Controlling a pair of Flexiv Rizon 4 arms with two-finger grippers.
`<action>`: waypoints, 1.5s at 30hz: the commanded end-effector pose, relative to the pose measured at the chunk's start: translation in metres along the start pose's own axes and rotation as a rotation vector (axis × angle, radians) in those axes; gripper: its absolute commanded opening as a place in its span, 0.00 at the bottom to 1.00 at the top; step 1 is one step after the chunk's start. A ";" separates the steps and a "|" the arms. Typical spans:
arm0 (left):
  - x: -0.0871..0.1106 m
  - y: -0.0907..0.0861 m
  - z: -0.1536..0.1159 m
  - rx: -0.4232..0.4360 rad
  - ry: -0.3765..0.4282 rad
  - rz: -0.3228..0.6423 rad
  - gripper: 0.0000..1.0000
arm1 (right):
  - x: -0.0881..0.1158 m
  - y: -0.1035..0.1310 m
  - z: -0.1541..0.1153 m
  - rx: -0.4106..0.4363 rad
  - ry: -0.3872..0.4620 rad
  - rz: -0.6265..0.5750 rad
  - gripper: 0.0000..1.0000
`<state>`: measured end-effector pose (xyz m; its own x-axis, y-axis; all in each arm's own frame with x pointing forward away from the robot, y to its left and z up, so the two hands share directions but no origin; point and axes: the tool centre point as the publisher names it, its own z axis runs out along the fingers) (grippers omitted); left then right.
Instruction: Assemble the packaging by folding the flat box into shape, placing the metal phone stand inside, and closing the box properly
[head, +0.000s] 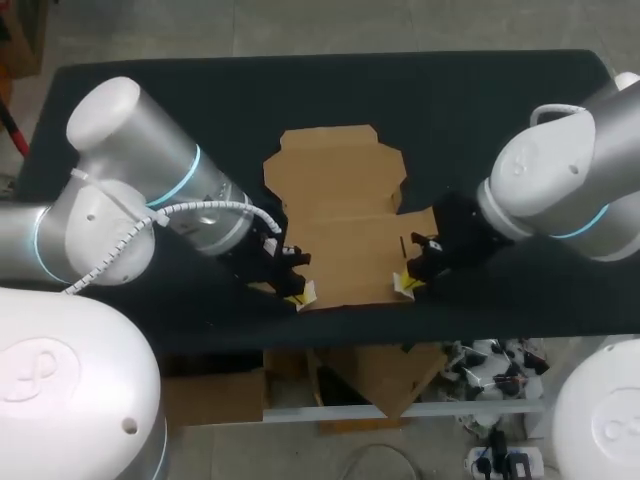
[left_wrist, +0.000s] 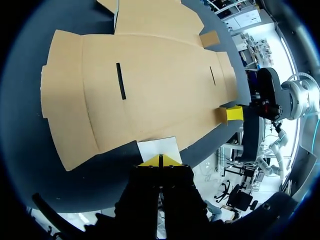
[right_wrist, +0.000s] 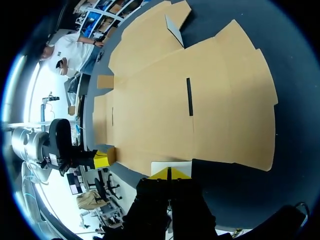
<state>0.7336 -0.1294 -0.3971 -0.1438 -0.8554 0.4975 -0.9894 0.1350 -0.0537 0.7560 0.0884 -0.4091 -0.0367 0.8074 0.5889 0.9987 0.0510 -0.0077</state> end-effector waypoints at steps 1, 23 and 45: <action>0.004 0.000 0.008 0.008 -0.016 -0.003 0.00 | 0.000 0.001 0.003 0.008 -0.003 0.001 0.00; -0.004 -0.006 0.017 0.038 -0.034 -0.022 0.00 | 0.004 -0.004 0.009 0.026 -0.089 -0.020 0.00; -0.004 -0.008 0.033 0.098 -0.119 -0.031 0.00 | -0.003 -0.008 0.026 0.045 -0.178 0.000 0.00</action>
<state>0.7433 -0.1333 -0.4164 -0.1175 -0.8948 0.4308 -0.9907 0.0754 -0.1136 0.7481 0.0974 -0.4248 -0.0459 0.8871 0.4593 0.9958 0.0773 -0.0499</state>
